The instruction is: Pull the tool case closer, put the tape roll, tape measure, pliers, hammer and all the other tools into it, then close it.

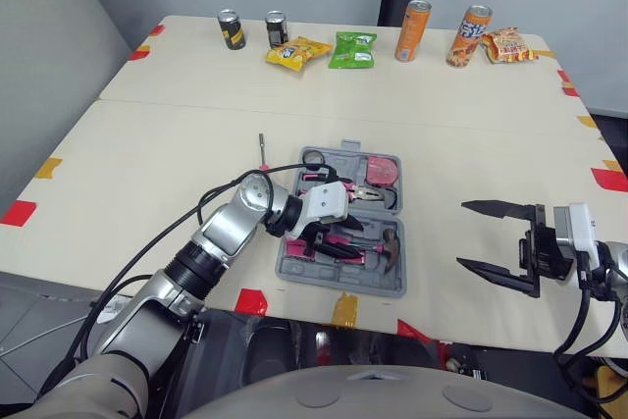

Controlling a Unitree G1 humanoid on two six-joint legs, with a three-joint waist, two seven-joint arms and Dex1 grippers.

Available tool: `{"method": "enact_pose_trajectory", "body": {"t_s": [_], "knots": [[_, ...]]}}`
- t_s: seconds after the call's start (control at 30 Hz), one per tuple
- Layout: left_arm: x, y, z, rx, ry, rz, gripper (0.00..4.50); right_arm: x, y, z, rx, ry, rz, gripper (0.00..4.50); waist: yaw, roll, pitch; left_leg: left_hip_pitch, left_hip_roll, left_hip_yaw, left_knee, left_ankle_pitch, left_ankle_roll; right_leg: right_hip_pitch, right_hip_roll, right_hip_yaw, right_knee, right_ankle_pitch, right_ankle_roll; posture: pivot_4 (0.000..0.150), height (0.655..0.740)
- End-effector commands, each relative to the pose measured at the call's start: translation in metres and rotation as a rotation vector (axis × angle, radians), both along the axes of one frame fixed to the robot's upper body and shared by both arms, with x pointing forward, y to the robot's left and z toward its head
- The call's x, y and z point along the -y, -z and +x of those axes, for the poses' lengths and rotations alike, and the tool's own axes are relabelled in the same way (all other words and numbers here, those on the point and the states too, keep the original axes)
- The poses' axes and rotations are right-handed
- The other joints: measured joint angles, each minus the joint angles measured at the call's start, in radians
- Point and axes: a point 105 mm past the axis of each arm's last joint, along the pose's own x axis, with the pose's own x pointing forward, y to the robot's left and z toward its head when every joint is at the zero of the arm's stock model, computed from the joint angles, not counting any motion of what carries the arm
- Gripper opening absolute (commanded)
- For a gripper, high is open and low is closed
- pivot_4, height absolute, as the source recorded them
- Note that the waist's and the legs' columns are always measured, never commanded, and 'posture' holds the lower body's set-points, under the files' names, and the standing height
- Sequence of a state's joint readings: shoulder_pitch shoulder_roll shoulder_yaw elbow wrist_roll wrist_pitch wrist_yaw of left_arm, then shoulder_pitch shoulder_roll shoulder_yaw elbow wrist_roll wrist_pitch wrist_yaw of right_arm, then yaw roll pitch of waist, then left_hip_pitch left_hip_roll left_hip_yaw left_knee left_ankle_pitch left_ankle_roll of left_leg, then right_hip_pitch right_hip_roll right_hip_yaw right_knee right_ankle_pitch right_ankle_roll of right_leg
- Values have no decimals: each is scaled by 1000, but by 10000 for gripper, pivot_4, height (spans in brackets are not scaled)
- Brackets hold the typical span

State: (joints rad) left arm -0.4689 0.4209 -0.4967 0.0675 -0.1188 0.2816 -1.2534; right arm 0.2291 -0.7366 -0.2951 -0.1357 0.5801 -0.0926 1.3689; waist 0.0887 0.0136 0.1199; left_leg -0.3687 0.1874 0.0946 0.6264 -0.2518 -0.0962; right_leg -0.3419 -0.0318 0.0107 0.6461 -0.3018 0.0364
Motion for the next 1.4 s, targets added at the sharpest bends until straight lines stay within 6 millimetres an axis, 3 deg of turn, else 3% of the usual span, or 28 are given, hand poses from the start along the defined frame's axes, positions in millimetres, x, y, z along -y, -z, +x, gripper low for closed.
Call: {"method": "enact_pose_trajectory", "body": {"t_s": [0.03, 0.37, 0.47, 0.7, 1.4], "knots": [[7, -8, -5, 41, 40, -1, 33108, -3, -7, -1, 43, -14, -4, 45000, 0, 0, 0, 0, 0, 0, 0, 0, 0, 0, 0, 0, 0, 0, 0, 1500, 7385], [17, 2, -11, -1, 54, 13, 33108, -4, -7, 1, 45, -16, -4, 45000, 0, 0, 0, 0, 0, 0, 0, 0, 0, 0, 0, 0, 0, 0, 0, 1500, 7385], [17, 4, -9, -5, 54, 23, 25853, -4, -7, 1, 45, -14, -4, 45000, 1, 0, 0, 0, 0, 0, 0, 0, 0, 0, 0, 0, 0, 0, 0, 1500, 7385], [17, 4, -4, 4, 48, 28, 882, -4, -7, 0, 45, -11, -4, 45000, 1, 0, 0, 0, 0, 0, 0, 0, 0, 0, 0, 0, 0, 0, 0, 1500, 7385], [16, -4, 15, 196, 9, 128, 394, -5, -6, 2, 49, -12, 0, 45000, 1, 0, 0, 0, 0, 0, 0, 0, 0, 0, 0, 0, 0, 0, 0, 1500, 7385]]}}
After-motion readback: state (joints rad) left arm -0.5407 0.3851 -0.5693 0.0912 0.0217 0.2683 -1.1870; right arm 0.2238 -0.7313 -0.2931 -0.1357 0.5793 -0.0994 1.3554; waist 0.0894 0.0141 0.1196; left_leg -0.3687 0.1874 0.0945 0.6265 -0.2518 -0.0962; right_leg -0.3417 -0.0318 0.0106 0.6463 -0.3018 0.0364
